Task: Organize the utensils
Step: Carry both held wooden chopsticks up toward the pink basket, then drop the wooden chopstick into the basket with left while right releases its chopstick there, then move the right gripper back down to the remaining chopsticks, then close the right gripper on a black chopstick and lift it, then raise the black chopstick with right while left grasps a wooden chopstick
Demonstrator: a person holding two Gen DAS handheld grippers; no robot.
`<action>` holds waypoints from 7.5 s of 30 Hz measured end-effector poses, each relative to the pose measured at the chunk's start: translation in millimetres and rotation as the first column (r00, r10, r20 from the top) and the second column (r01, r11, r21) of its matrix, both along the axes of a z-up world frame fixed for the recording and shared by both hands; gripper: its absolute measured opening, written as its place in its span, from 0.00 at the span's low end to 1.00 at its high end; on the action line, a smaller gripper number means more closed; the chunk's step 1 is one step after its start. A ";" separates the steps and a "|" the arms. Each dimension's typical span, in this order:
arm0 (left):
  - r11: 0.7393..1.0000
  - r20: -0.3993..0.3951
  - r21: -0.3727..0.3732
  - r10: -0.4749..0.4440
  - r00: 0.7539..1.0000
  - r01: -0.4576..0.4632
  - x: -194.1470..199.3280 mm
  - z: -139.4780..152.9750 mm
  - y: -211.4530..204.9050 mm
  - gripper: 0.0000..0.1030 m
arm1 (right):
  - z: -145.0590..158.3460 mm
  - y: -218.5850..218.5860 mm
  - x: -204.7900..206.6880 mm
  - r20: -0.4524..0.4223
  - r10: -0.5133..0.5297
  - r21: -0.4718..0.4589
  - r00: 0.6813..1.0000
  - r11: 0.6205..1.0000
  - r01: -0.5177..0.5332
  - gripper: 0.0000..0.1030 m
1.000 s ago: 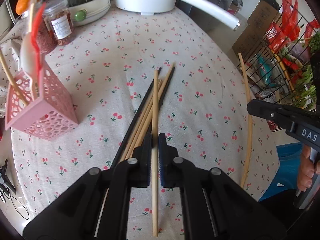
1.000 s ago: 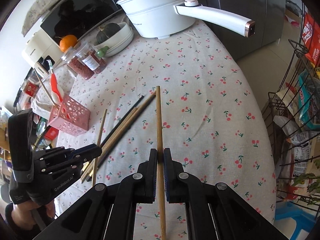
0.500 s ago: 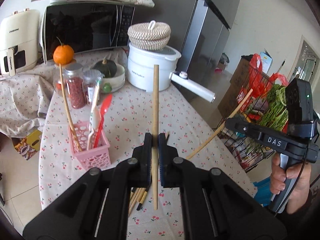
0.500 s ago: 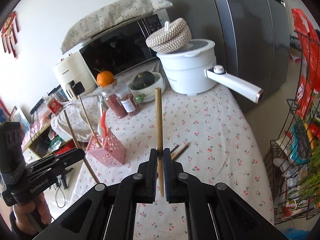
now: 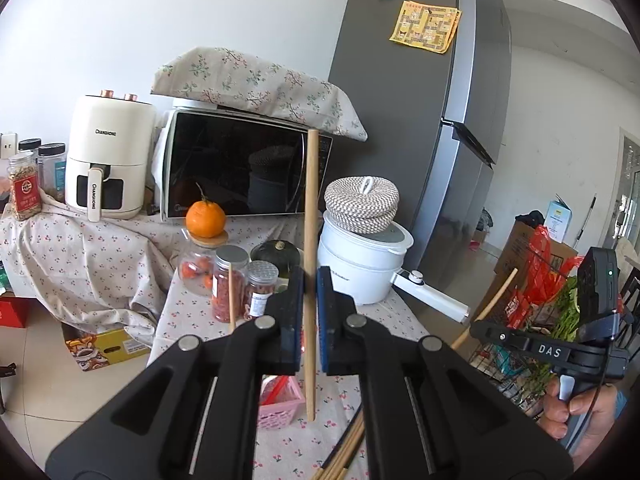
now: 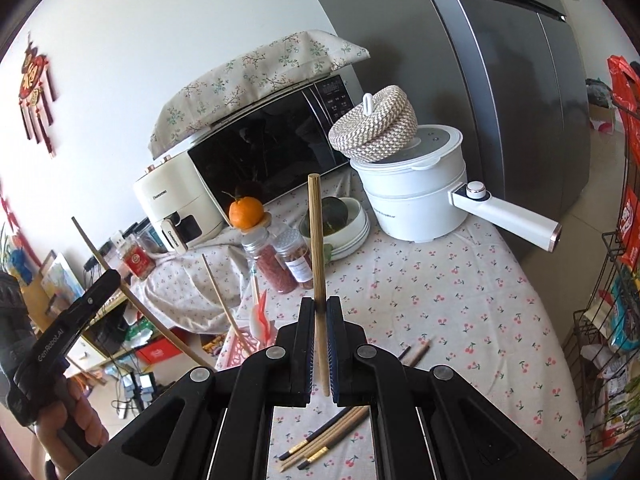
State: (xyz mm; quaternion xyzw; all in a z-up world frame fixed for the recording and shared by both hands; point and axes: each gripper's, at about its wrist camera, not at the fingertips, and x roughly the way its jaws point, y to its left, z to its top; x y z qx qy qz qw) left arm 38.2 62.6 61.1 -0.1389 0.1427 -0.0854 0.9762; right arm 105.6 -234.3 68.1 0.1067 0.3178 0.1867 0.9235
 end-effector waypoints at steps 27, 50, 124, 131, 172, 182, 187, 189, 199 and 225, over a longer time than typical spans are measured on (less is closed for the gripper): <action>0.996 -0.178 0.052 0.080 0.981 -0.072 54.6 -56.2 8.5 0.59 | -0.7 46.4 -8.1 0.050 0.060 0.037 0.997 0.997 -0.062 0.06; 0.997 -0.414 0.032 0.072 0.907 -0.065 21.0 -95.3 56.2 0.80 | -6.4 95.4 15.2 0.166 -0.023 0.147 0.986 0.989 -0.002 0.06; 0.966 -0.661 0.160 -0.049 0.748 0.205 34.5 -153.6 -31.5 0.99 | -206.6 18.4 84.7 -0.490 -0.257 -0.454 0.833 0.891 0.008 1.00; 0.963 -0.665 0.166 -0.050 0.746 0.213 33.4 -154.5 -34.1 0.99 | -208.2 20.4 87.4 -0.492 -0.266 -0.453 0.829 0.891 0.017 1.00; 0.930 -0.619 0.186 -0.140 0.773 0.317 18.8 -136.6 -66.9 0.99 | -197.5 -31.3 60.5 -0.586 -0.121 -0.433 0.801 0.882 -0.184 0.09; 0.868 -0.709 0.149 -0.240 0.663 0.474 35.1 -144.1 -132.4 0.99 | -179.0 -117.8 43.3 -0.583 -0.186 -0.418 0.791 0.903 -0.095 0.07; 0.892 -0.765 0.086 -0.226 0.602 0.444 70.7 -156.0 -152.5 0.84 | -181.8 -131.6 36.1 -0.612 -0.179 -0.390 0.770 0.916 -0.096 0.08; 0.902 -0.786 0.040 -0.237 0.570 0.430 85.9 -162.7 -158.1 0.69 | -183.6 -126.7 38.3 -0.616 -0.171 -0.374 0.769 0.923 -0.094 0.14; 0.898 -0.796 0.043 -0.234 0.558 0.438 125.9 -172.6 -187.4 0.24 | -184.5 -118.0 43.4 -0.625 -0.182 -0.351 0.759 0.934 -0.065 0.41; 0.826 -0.819 0.196 -0.159 0.551 0.529 161.1 -186.1 -255.0 0.11 | -195.3 -76.0 51.2 -0.545 -0.182 -0.502 0.818 0.853 -0.145 0.34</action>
